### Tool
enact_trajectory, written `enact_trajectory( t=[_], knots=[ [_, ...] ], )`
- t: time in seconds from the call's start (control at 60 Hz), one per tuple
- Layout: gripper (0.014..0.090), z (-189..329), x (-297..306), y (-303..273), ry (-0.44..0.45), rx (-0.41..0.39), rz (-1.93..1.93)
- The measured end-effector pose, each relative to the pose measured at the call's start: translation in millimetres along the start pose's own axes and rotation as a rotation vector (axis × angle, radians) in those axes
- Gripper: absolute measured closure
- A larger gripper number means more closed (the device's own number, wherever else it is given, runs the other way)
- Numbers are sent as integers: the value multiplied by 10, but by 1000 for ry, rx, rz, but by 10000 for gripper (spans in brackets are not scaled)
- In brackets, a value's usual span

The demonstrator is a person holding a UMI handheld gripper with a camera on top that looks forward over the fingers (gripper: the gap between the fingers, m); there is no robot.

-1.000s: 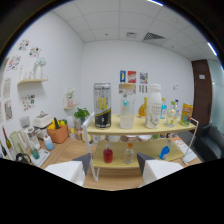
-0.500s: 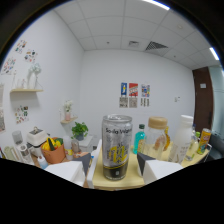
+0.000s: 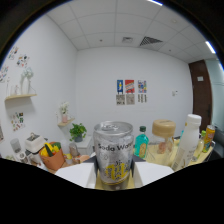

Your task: Make me a cup of Mojito.

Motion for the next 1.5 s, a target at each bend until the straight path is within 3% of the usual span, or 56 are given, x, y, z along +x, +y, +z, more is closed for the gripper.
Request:
enact_trajectory(
  t=[0.217, 0.45, 0.717, 1.15, 1.5],
  knots=[
    [532, -181, -38, -32, -27, -8, 26],
    [535, -823, 24, -58, -60, 34, 0],
    [538, -1312, 451, 599, -28, -11, 15],
    [537, -1042, 969, 2262, -22, -164, 77],
    [537, -888, 1011, 2203, -149, -153, 787]
  ],
)
